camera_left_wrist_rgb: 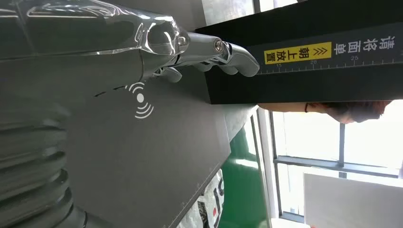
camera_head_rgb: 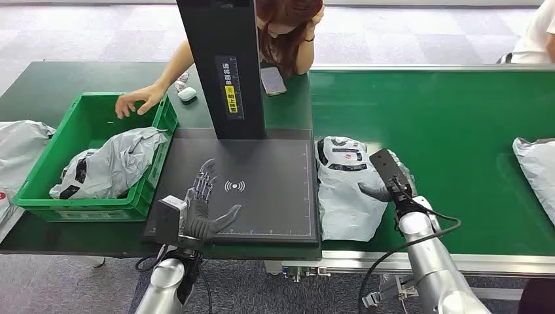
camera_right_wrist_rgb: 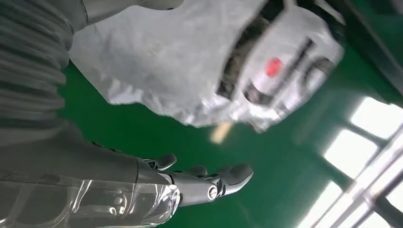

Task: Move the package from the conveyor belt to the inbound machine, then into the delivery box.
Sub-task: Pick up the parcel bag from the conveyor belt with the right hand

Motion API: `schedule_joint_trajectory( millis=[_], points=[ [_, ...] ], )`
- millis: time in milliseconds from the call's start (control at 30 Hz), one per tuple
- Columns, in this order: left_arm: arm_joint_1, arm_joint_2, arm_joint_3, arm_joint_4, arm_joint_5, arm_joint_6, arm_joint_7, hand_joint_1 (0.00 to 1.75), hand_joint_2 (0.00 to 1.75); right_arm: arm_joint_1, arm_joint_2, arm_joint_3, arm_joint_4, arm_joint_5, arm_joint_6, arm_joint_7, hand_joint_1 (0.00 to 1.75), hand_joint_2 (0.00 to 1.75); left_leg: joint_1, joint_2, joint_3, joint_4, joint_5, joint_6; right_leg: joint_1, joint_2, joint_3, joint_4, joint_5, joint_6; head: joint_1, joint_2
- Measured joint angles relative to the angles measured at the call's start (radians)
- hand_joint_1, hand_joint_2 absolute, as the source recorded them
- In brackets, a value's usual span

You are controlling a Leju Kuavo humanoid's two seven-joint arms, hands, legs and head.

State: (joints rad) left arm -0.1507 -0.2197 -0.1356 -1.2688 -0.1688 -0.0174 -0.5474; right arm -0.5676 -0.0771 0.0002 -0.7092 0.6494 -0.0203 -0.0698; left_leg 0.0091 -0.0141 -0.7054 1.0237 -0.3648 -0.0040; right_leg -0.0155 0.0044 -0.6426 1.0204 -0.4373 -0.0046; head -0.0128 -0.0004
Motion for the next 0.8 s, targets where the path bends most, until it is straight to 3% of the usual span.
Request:
schedule_joint_trajectory(
  millis=[167,400,800],
  points=[
    [-0.001,0.008,0.000,0.005,0.012,0.014,0.000,0.00,1.75,-0.042,-0.005,0.062,0.123,0.088,0.106,0.030,0.00,1.75,0.000,0.000,0.000,0.000,0.000,0.000,0.000,0.000,0.000,0.000,0.000,0.000,0.000,0.000],
    [0.009,0.023,-0.001,0.008,0.026,0.034,-0.008,0.00,1.75,-0.095,-0.007,0.148,0.226,0.140,0.184,0.018,0.00,1.75,0.001,0.000,0.000,0.000,0.000,0.000,0.000,0.000,0.000,0.000,-0.001,0.000,0.000,0.000],
    [0.011,0.036,-0.009,0.008,0.028,0.038,-0.009,0.00,1.75,-0.111,-0.015,0.193,0.267,0.148,0.199,0.014,0.00,1.75,0.001,0.000,0.000,0.000,0.000,0.000,0.000,0.000,0.000,0.000,0.000,0.000,0.000,0.000]
  ],
)
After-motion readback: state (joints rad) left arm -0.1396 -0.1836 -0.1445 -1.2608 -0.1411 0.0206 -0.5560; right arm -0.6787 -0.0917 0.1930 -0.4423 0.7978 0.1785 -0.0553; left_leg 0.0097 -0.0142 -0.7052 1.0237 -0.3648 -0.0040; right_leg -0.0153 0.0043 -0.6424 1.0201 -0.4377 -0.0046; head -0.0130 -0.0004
